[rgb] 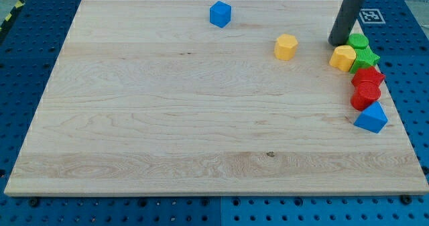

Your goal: Slide the red star right a bit

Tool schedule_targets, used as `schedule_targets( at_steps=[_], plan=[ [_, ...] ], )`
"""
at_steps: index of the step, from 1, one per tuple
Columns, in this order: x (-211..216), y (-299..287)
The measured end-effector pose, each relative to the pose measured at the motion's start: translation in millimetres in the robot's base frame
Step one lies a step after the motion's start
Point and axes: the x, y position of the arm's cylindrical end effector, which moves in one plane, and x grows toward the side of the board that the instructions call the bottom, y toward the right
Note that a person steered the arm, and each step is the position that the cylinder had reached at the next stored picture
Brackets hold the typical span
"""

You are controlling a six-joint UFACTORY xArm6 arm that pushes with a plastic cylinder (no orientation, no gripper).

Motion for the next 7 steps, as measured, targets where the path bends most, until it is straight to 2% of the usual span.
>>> schedule_targets(
  at_steps=[2, 4, 7],
  plan=[
    [9.9, 0.8],
    [-8.2, -19.3],
    [16.3, -29.4]
  ],
)
